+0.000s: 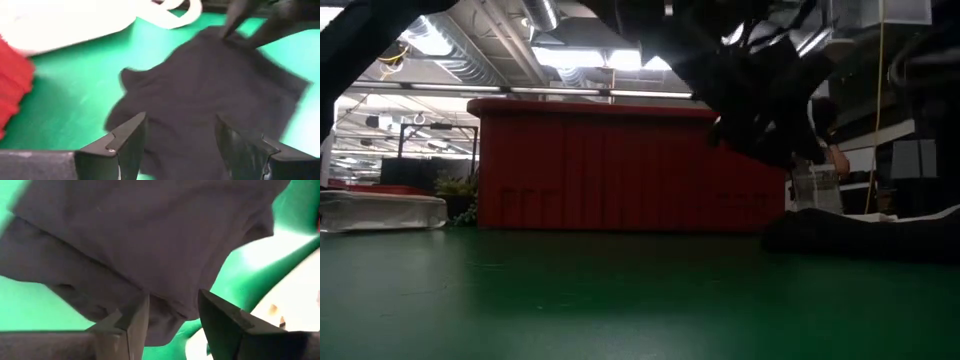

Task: Fold Laundry from Bin
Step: Fold the black underwear shorts, then fold the yellow shirt

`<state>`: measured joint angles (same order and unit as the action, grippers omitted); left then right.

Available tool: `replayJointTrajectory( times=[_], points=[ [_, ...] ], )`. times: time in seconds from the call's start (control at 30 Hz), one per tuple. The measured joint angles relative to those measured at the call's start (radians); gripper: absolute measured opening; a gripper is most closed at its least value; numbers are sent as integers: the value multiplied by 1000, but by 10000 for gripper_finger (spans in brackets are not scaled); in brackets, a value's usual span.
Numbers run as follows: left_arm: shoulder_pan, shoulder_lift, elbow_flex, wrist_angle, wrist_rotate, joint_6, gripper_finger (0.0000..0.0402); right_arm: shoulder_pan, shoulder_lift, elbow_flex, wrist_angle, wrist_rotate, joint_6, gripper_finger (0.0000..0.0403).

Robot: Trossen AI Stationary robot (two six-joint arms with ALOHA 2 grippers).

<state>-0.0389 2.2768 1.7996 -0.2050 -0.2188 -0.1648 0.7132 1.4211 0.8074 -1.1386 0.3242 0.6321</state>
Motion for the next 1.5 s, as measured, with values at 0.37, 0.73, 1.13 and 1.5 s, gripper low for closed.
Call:
replayJointTrajectory(
  times=[0.37, 0.73, 1.13, 1.5],
  points=[
    [63, 1, -105, 122, -53, -50, 224, 0, 3, -98, 67, -98, 60, 170],
    [70, 2, -168, 209, -53, -70, 224, 0, 3, -101, 61, -153, 60, 170],
    [72, -155, -115, 138, 11, -57, 224, 0, 3, 91, -176, -125, 36, 170],
    [197, -448, -112, -42, -135, 44, 224, -23, 0, 256, -220, 176, -114, 170]
  ],
)
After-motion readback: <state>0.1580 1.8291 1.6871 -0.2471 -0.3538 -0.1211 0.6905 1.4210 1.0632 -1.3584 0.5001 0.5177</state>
